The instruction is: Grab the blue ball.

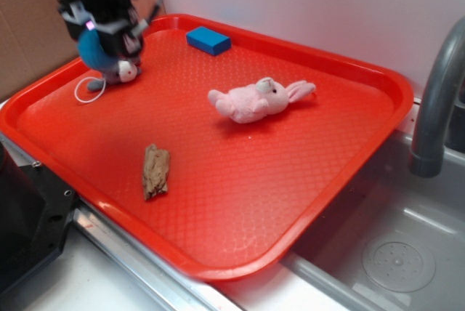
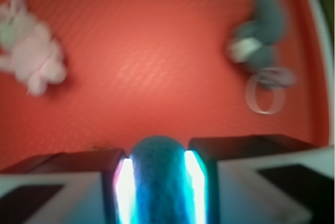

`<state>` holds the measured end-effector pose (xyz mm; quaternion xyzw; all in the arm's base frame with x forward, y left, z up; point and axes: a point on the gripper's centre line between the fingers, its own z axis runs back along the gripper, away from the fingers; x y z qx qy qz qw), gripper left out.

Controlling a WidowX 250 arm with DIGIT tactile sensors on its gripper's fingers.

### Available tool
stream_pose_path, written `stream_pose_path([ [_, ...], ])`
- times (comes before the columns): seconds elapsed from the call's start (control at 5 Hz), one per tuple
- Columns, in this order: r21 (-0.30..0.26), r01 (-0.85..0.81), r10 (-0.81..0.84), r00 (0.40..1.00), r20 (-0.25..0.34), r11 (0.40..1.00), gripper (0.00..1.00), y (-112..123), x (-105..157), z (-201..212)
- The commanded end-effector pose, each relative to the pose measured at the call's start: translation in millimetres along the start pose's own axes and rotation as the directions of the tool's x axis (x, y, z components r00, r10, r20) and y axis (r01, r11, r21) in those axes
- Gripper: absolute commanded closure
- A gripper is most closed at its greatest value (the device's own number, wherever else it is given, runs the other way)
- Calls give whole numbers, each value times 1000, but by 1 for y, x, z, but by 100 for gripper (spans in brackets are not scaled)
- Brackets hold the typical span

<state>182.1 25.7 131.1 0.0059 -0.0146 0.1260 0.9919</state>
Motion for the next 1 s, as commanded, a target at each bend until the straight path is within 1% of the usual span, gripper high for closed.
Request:
stream_pose_path([
  [0.0,-68,-55,68,977,200,996,100,24,24,76],
  [0.2,-54,-15,28,970,242,998,100,10,25,93],
  [0.4,-12,-4,7,972,236,1000,100,-7,25,99],
  [0.6,14,-9,6,978,210,1000,100,-9,26,84],
  [0.8,-9,4,-2,980,200,1000,100,-8,27,84],
])
